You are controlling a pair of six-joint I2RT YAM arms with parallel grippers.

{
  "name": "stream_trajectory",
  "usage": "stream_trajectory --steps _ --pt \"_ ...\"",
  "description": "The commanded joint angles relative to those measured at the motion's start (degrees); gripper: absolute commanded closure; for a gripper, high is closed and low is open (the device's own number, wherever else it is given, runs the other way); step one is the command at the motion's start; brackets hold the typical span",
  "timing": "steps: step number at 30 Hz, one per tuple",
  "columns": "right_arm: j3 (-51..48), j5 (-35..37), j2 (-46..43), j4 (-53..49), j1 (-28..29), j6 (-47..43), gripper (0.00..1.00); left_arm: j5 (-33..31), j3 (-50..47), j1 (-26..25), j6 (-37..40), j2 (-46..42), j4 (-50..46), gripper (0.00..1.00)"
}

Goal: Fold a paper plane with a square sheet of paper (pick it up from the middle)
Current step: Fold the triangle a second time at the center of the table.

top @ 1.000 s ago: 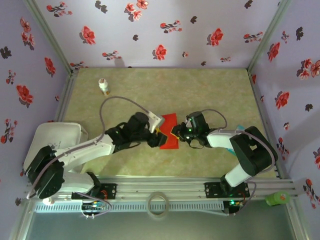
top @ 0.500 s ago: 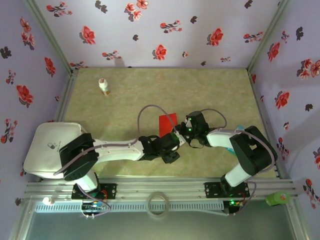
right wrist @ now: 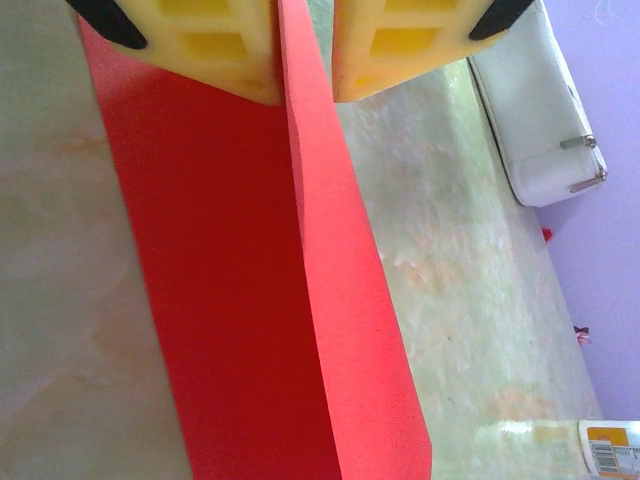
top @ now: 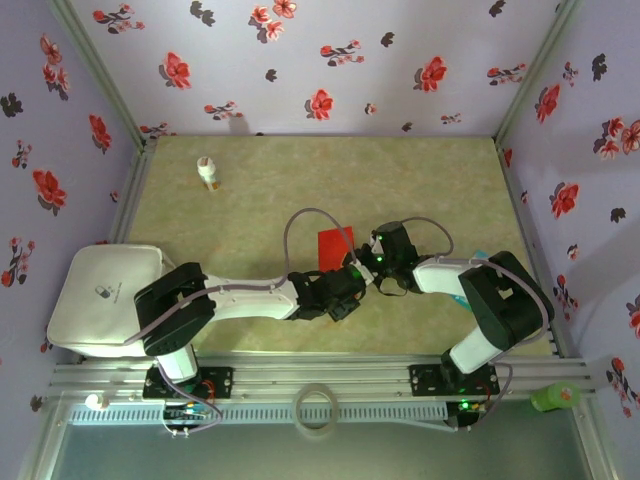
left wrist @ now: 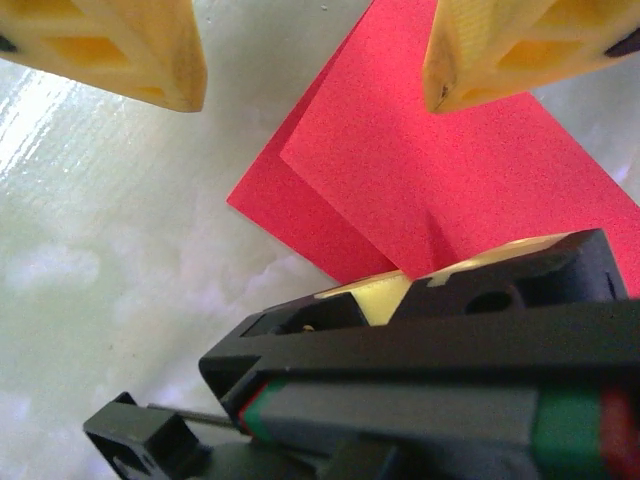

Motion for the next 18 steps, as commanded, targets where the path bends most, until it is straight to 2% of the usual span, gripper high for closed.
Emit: stream_trajectory --steps 1,4,11,18 --pt "0.7 0.7 0.1 -0.2 -0.5 0.3 0.81 -2.5 1.5 0.1 0.1 0.9 2.3 0.46" --pt "0.7 0.8 0.1 -0.2 -0.6 0.4 0.81 -3.1 0.9 0.2 0.1 0.5 3.2 0.51" --pt "0.6 0.7 0.1 -0.1 -0.8 0.6 0.81 -2.9 0.3 0.4 0.7 0.2 4.1 0.71" --pt "0.3 1.1 -0.4 -0.2 -1.0 0.6 0.80 -2.1 -0.3 0.5 0.9 -0.4 4.7 0.83"
